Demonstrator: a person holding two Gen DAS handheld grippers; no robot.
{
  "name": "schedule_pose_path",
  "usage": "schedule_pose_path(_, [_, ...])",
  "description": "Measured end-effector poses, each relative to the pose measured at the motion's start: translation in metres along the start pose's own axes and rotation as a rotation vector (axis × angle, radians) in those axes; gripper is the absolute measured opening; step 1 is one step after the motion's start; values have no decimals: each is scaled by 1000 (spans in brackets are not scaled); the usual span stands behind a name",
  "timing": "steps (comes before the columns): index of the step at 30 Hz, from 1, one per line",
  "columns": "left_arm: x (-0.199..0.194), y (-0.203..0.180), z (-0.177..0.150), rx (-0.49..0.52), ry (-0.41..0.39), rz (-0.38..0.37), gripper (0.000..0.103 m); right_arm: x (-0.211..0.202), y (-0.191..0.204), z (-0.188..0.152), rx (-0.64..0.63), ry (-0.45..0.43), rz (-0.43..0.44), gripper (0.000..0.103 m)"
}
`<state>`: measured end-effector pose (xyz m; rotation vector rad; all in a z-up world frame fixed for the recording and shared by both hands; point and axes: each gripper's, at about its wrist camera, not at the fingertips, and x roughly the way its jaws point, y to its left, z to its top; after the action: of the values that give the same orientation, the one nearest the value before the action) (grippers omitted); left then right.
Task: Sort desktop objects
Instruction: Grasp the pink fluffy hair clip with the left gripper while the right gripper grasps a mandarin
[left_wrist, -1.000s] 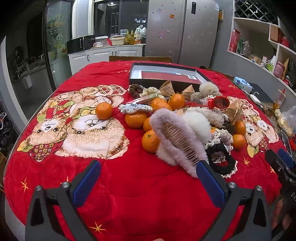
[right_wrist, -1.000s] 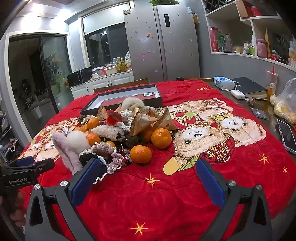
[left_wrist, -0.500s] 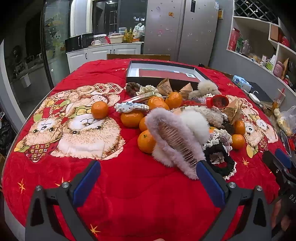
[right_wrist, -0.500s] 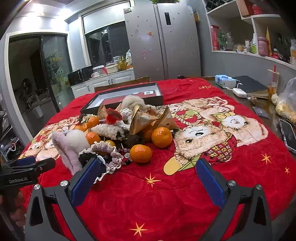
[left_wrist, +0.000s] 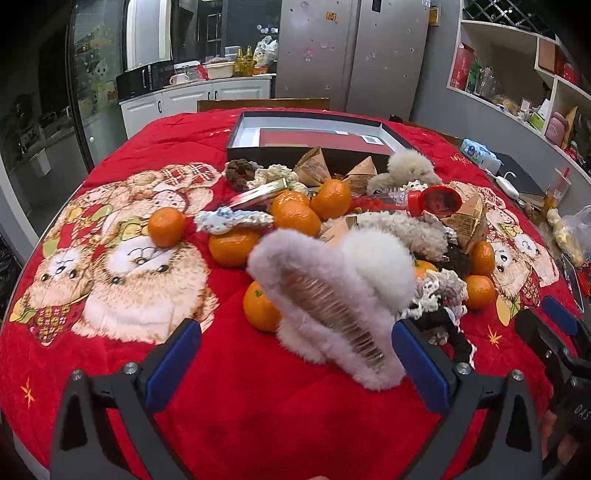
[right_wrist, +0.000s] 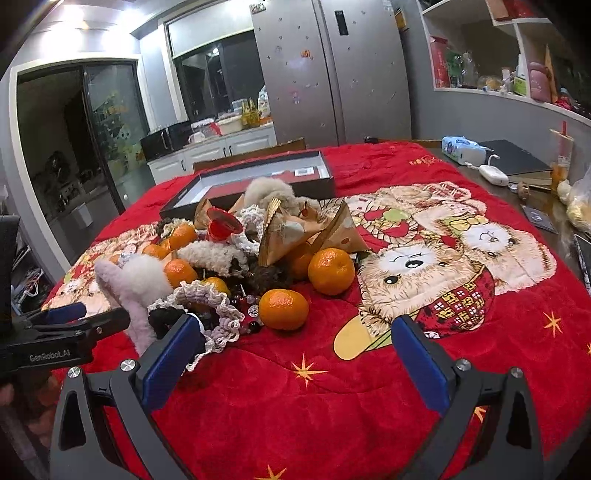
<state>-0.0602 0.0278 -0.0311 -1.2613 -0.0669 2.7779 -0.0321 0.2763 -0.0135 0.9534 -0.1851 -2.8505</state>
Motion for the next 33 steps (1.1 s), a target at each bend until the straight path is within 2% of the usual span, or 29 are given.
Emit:
schedule_pose_path(10, [22, -3, 12, 2, 25, -3, 103, 23, -2, 8, -12, 45, 14, 103])
schedule_pose_path(16, [37, -3, 14, 11, 53, -4, 103, 43, -2, 9, -4, 112, 29, 103])
schedule_pose_path(22, [54, 4, 15, -19, 80, -37, 103, 60, -5, 12, 4, 156, 34, 96])
schedule_pose_path(29, [67, -2, 16, 37, 80, 10, 103, 75, -5, 16, 9, 183, 55, 91])
schedule_pose_path(33, [67, -2, 15, 33, 72, 6, 103, 80, -6, 16, 13, 194, 60, 88])
